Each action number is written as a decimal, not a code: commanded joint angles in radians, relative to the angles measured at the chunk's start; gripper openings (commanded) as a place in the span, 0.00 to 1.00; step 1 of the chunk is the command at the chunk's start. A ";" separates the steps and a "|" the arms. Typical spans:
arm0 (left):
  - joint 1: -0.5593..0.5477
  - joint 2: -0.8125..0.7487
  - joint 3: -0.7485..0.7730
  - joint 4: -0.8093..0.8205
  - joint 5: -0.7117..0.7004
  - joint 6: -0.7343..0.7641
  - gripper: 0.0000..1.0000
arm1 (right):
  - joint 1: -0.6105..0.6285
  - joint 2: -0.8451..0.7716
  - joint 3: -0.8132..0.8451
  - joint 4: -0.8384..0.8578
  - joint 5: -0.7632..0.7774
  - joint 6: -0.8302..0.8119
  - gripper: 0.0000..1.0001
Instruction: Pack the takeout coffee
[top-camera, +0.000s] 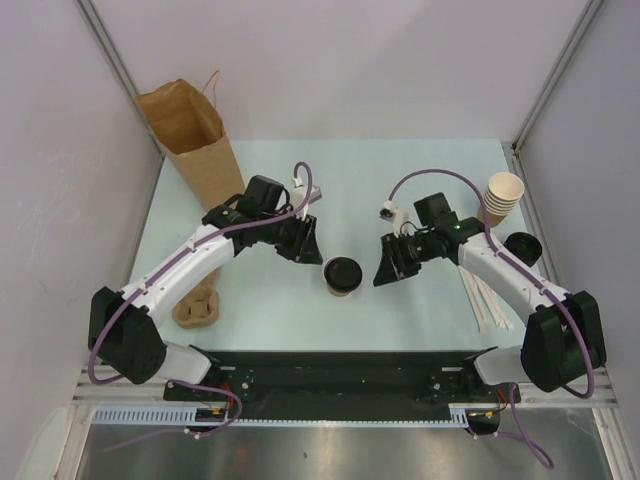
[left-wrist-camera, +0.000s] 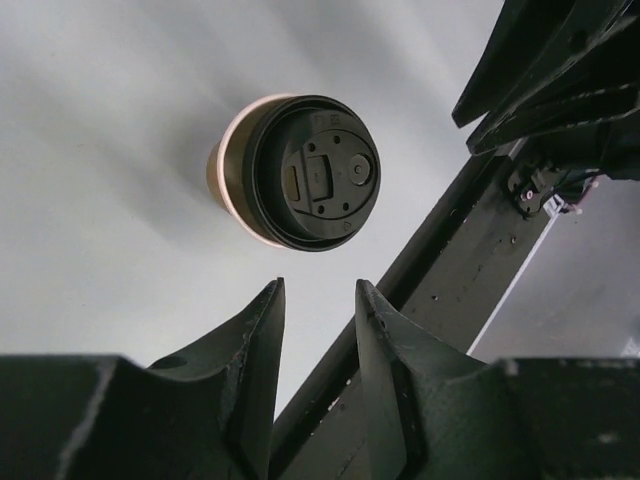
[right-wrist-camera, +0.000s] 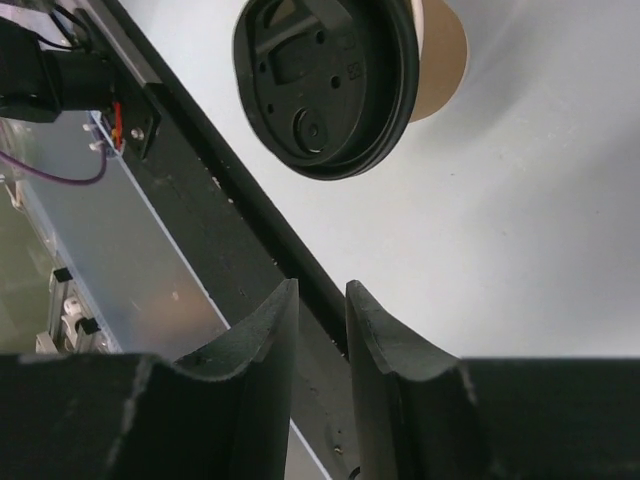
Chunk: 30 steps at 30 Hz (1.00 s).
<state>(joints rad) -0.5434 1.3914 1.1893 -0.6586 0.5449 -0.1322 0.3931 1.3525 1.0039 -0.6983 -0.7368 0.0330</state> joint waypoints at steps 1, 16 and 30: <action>0.033 0.003 -0.011 0.085 0.047 -0.056 0.40 | 0.033 0.063 -0.004 0.054 0.056 -0.015 0.30; 0.045 0.121 -0.037 0.116 -0.089 -0.118 0.35 | 0.105 0.197 0.010 0.152 0.065 0.008 0.26; 0.045 0.199 -0.039 0.111 -0.102 -0.122 0.36 | 0.110 0.240 0.045 0.189 0.048 0.018 0.26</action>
<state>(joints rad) -0.5060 1.5803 1.1572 -0.5694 0.4477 -0.2371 0.4965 1.5879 1.0023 -0.5423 -0.6781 0.0494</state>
